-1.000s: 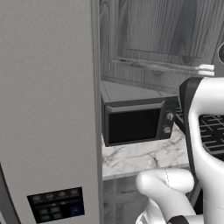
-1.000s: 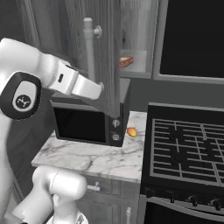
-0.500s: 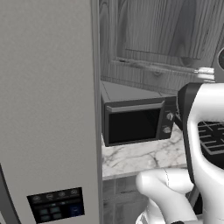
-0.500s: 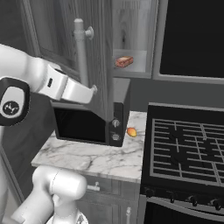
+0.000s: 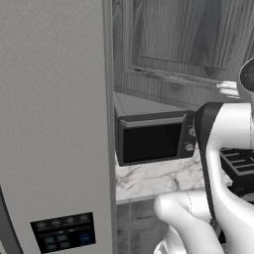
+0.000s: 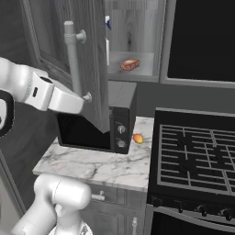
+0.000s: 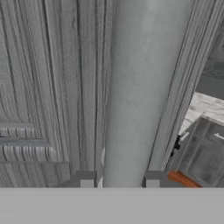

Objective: Pick the spray and bar soap from the cabinet and place them on the counter.

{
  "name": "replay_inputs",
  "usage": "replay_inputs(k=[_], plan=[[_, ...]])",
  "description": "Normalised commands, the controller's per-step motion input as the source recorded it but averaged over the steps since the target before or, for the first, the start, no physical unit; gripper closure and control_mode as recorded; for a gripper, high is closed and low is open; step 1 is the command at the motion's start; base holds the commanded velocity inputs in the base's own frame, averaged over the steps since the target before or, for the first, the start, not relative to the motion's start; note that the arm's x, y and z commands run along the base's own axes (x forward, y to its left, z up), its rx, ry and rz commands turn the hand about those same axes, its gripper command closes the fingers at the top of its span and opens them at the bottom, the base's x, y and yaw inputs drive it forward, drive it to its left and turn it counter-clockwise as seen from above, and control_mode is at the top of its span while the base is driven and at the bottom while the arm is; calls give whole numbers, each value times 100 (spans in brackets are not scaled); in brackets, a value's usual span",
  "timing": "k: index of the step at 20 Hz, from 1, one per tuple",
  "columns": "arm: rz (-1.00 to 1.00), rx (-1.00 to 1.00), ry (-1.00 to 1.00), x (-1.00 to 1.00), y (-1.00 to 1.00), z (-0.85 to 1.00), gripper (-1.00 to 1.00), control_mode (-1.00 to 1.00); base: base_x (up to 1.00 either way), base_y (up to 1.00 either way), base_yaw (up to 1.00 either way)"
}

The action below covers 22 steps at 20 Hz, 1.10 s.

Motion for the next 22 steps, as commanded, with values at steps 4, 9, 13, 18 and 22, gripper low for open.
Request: replay_inputs(k=[4,9,13,18,22], plan=[[0,0,0,-9,19,-1,-100,-100,0,0,0],[0,-2,-6,-11,6,3,-100,-100,0,0,0],[0,-1,-6,-18,6,1,-100,-100,0,0,0],[3,1,-8,-32,8,9,-100,-100,0,0,0],[8,8,-3,-41,3,12,-100,-100,0,0,0]])
